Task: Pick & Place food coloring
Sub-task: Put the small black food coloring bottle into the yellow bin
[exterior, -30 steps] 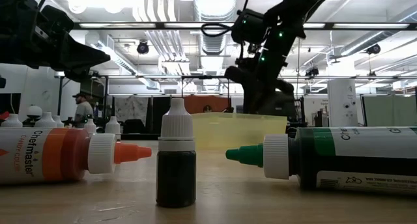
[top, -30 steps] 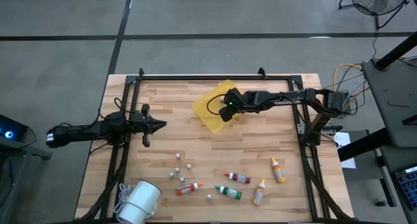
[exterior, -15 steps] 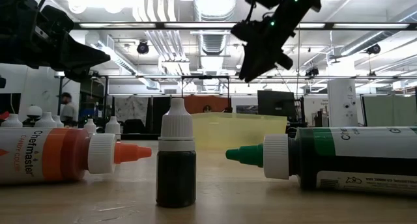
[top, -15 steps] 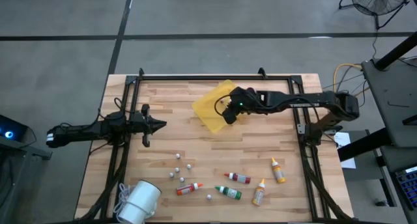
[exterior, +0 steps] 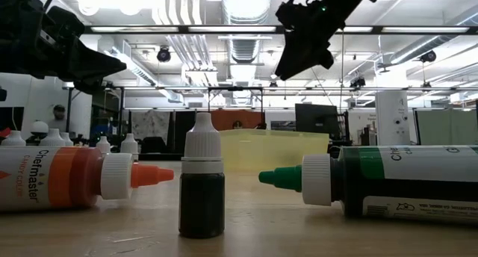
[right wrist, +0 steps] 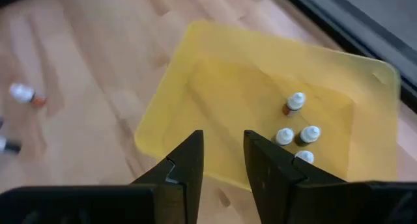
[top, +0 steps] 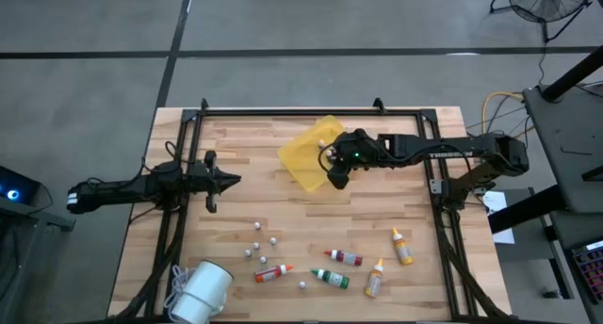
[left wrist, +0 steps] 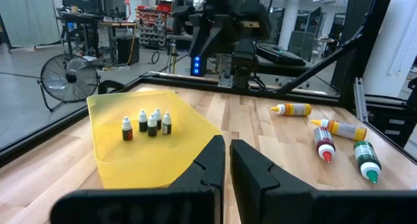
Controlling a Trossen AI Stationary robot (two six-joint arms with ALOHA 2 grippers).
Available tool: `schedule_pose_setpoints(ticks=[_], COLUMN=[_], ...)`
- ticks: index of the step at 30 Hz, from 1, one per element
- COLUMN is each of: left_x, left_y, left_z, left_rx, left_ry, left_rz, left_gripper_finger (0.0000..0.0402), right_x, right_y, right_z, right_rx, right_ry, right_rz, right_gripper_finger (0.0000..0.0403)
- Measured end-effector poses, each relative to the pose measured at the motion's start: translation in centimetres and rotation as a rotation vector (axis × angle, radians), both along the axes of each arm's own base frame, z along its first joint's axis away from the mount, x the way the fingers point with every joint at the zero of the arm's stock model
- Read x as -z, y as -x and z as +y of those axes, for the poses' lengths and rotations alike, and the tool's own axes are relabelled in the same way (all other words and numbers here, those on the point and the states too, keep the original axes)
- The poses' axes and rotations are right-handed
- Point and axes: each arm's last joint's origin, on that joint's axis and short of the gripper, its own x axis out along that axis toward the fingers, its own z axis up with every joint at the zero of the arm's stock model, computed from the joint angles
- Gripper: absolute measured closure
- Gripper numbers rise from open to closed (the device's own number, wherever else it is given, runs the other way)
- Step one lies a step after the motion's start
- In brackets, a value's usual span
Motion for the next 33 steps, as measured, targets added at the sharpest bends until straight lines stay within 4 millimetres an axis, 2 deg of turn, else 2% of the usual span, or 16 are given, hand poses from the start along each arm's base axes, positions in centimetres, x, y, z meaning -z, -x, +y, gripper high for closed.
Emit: schedule_pose_setpoints(ticks=[15, 27, 33], left_x=[0.0, 0.0, 0.0], left_y=[0.0, 0.0, 0.0], left_z=[0.0, 0.0, 0.0], left_rx=[0.0, -0.001, -0.001], left_ry=[0.0, 0.0, 0.0], left_rz=[0.0, 0.0, -0.001], left_gripper_finger=[0.0402, 0.0402, 0.0402], right_x=[0.0, -1.7, -2.0], right_y=[-0.1, -1.2, -1.3], right_z=[4.1, 7.9, 9.1], right_rx=[-0.364, -0.39, -0.426], right_ry=[0.051, -0.029, -0.03], right_rz=[0.026, -0.198, -0.241], right_gripper_finger=[0.0329, 0.037, 0.0377])
